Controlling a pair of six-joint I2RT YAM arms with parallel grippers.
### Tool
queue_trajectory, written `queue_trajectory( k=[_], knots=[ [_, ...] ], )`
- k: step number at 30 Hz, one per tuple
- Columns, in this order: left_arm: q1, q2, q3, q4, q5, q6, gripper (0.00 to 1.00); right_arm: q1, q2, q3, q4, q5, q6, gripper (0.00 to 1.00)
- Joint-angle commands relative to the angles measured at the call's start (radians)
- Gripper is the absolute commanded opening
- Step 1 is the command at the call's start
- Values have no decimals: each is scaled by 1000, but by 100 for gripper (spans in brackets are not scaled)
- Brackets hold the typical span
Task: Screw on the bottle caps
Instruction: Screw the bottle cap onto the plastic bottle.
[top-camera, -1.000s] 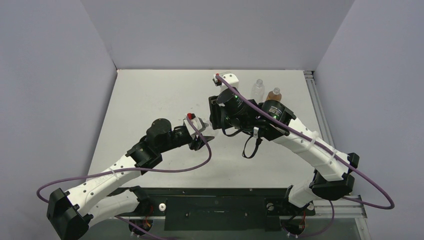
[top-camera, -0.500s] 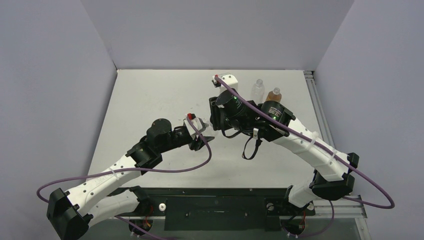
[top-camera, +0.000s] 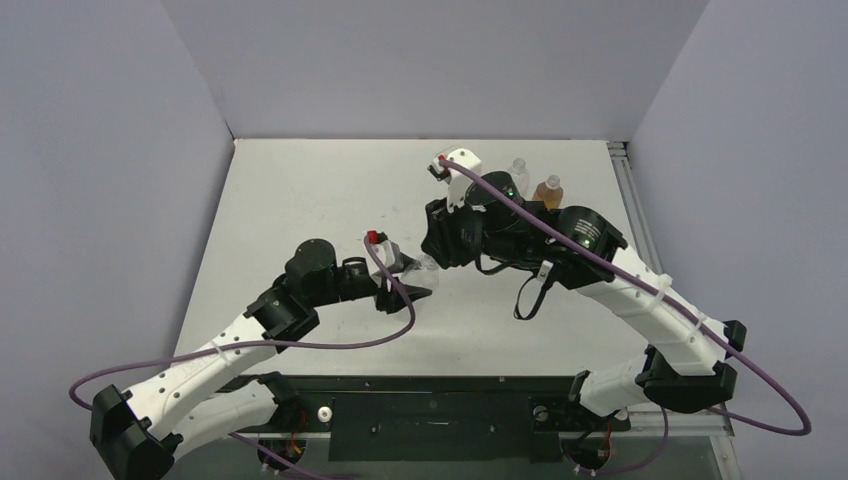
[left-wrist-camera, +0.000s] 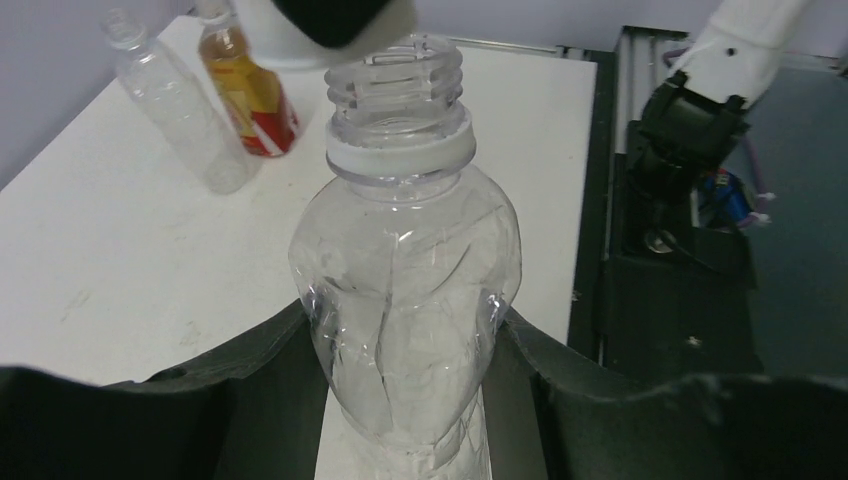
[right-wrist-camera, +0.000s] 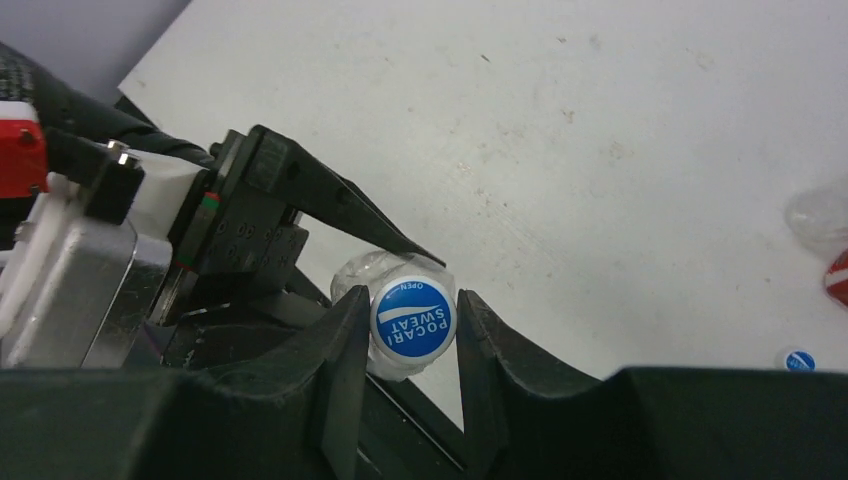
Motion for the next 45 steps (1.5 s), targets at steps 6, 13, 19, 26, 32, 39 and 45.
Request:
queue_trajectory(
  k=[6,13,19,26,32,39,45],
  knots=[
    [3,-61,49,41,290,-128,0,-41,-157,-90,218,-313,-220,0],
    [24,-72,34,65,248,-151,0,-59,-165,-110,220,-362,-206,0],
    [40,-72,24,101,230,-163,0,-47,-170,-148,212,-359,-194,0],
    [51,-64,26,114,236,-168,0,-38,-179,-185,240,-359,-174,0],
    [63,-54,29,120,235,-181,0,-33,-186,-208,257,-364,-168,0],
    [72,-49,28,130,240,-183,0,-32,-197,-212,237,-351,-185,0],
    [74,-49,29,139,245,-188,0,-33,-201,-213,211,-314,-186,0]
  ],
)
